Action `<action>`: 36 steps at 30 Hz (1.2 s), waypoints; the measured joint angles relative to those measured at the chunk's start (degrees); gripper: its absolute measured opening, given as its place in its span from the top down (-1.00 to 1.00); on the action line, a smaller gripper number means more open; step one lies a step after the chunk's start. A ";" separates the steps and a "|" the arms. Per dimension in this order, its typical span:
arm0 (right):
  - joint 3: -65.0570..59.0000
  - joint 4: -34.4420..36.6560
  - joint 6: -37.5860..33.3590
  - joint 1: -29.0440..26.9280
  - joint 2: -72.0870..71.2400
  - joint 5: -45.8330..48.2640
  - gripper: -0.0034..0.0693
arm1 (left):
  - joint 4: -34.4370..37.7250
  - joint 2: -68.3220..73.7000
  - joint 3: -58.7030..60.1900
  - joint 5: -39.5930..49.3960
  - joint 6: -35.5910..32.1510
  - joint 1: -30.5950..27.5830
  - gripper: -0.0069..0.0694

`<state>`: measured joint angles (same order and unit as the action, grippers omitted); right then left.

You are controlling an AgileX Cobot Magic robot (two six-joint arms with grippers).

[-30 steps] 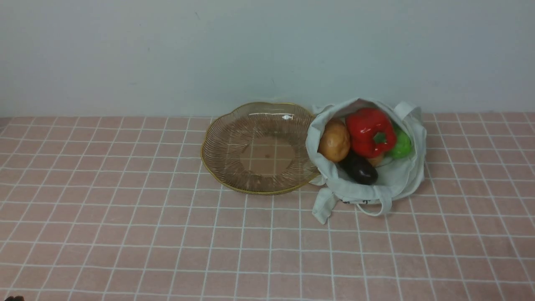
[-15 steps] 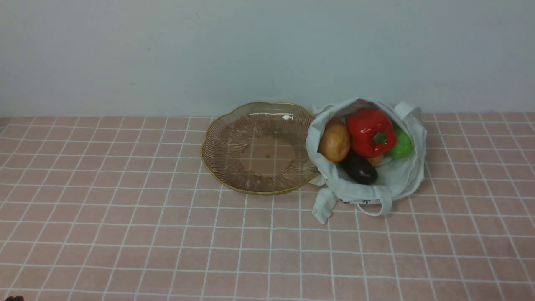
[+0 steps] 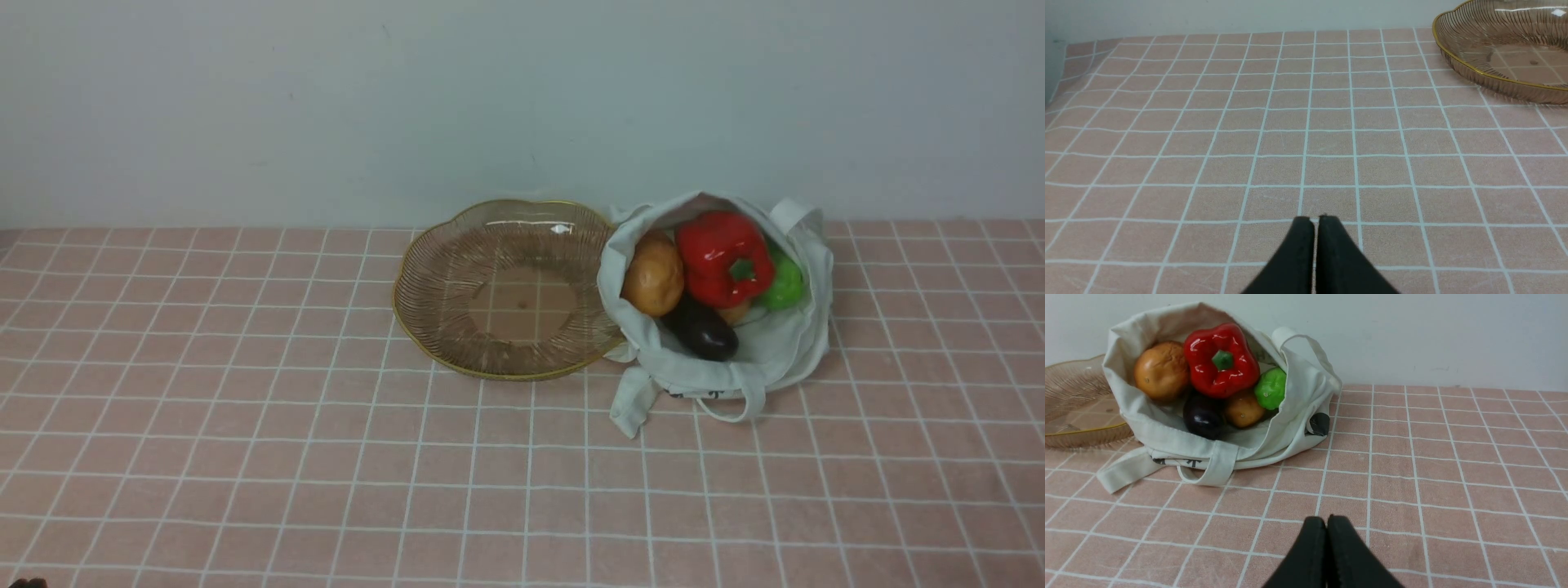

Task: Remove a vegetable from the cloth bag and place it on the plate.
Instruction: Use the right arm to grab a bell peppers from the bag

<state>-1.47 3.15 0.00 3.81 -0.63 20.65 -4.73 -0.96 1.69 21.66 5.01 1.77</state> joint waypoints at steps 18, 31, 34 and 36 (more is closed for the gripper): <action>0.31 41.58 12.66 0.00 0.00 -2.18 0.95 | 0.00 0.00 0.00 0.05 0.00 0.00 0.83; 32.37 24.22 -6.40 0.00 32.38 14.11 0.94 | 0.00 0.00 0.00 0.05 0.00 0.00 0.83; 38.05 23.91 -7.23 0.00 47.28 17.12 0.92 | 0.00 0.00 0.00 0.05 0.00 0.00 0.83; 41.84 23.91 -9.00 0.65 56.40 17.27 0.91 | 0.00 0.00 0.00 0.05 0.00 0.00 0.83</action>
<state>40.36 27.05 -9.00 4.46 55.77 37.92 -4.73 -0.96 1.69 21.71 5.01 1.77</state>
